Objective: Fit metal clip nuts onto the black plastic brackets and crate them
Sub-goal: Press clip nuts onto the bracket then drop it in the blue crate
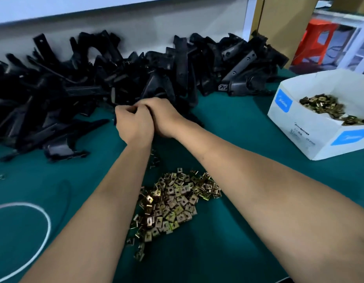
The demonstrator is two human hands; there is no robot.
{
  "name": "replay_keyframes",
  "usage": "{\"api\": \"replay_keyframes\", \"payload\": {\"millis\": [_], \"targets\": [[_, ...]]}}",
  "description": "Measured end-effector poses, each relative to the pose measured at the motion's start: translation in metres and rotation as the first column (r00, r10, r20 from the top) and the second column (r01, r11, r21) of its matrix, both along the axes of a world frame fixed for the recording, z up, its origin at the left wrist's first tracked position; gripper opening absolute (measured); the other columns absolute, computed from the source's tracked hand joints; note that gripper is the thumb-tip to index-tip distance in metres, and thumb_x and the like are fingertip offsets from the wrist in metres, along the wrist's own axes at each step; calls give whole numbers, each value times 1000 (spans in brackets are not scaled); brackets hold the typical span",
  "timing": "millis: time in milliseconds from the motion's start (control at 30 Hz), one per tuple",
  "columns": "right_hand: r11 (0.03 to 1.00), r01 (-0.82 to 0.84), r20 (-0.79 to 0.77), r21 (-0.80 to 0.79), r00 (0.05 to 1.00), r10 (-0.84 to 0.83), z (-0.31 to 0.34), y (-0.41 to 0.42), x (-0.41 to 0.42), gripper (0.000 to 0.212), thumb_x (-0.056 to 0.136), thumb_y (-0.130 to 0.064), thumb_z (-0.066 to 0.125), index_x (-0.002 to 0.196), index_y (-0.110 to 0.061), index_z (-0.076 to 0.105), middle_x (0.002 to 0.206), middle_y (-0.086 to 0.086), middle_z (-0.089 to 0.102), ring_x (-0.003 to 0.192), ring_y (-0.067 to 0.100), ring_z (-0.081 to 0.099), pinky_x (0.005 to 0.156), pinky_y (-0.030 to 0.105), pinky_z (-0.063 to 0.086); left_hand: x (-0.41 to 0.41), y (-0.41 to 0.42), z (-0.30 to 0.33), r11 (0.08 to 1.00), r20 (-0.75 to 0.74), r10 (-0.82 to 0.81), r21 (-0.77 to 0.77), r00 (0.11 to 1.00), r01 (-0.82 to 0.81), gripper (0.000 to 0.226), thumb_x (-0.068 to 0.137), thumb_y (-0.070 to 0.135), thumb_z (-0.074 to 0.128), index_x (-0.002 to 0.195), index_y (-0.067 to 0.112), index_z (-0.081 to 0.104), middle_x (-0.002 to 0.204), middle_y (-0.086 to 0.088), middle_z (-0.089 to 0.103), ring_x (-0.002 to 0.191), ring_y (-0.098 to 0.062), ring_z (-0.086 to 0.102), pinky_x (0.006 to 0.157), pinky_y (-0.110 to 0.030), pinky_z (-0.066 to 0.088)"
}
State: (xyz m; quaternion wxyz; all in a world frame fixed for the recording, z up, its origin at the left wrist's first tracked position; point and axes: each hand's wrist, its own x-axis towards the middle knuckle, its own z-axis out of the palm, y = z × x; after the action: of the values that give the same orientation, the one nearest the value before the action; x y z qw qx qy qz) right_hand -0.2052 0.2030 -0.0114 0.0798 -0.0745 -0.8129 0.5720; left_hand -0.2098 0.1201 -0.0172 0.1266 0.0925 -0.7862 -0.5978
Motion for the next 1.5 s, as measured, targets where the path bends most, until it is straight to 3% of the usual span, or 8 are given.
{"api": "replay_keyframes", "payload": {"millis": [200,467,733,933,1167,1333,1400,1500], "targets": [[935,170,-352,310,934,-53,18,-12,2,30,83,9,68,110,-3,75,98,7,72,88,15,66,80,23,53,10,-20,16,932,-159,28,361,987,31,10,95,18,58,89,21,50,92,4,60,84,-13,61,80,-28,52],[911,318,-286,-260,876,-388,58,5,13,29,75,1,83,97,-16,78,73,-8,59,69,7,57,72,16,50,-13,-64,28,886,-99,-166,423,981,192,14,97,15,51,105,19,61,106,2,62,90,-12,59,83,-33,56],[897,438,-755,57,607,-248,63,-17,47,4,79,-1,70,76,-4,70,70,-6,53,67,18,53,69,29,50,0,-67,18,749,-78,-532,-508,843,426,76,79,19,67,152,32,48,163,-4,31,146,-30,26,122,-33,19],[934,313,-694,-173,634,-341,65,-26,54,11,81,4,70,76,-5,70,71,-3,58,67,20,51,67,31,47,10,-72,24,755,-261,-388,460,884,467,99,81,3,78,161,22,22,151,-8,48,132,-25,56,110,-43,50],[271,-77,-162,-959,938,-307,53,-35,56,26,96,8,60,73,-5,57,55,0,45,57,12,44,50,22,37,17,-80,25,449,-79,-597,792,799,414,37,95,37,72,125,18,60,132,-18,58,121,-39,64,96,-52,58],[13,-111,-111,-994,985,-129,41,-39,62,9,99,3,58,92,-2,57,65,6,44,56,12,44,47,18,39,16,-88,16,850,-136,-486,158,863,503,25,89,33,77,106,18,68,101,6,75,100,-13,71,95,-44,59],[154,-67,-82,-986,992,-97,40,-36,66,6,98,-2,62,104,0,61,80,12,54,68,18,58,52,20,48,14,-97,9,923,-203,-384,-121,901,366,30,88,42,76,102,17,68,94,10,75,92,-8,69,91,-35,58],[799,56,-58,-599,992,-113,31,-32,76,7,96,-11,68,97,-12,62,95,8,63,83,19,64,58,25,53,13,-116,-4,991,-250,-122,-79,960,105,43,85,57,72,84,14,62,78,9,66,72,-9,58,74,-32,53]]}}
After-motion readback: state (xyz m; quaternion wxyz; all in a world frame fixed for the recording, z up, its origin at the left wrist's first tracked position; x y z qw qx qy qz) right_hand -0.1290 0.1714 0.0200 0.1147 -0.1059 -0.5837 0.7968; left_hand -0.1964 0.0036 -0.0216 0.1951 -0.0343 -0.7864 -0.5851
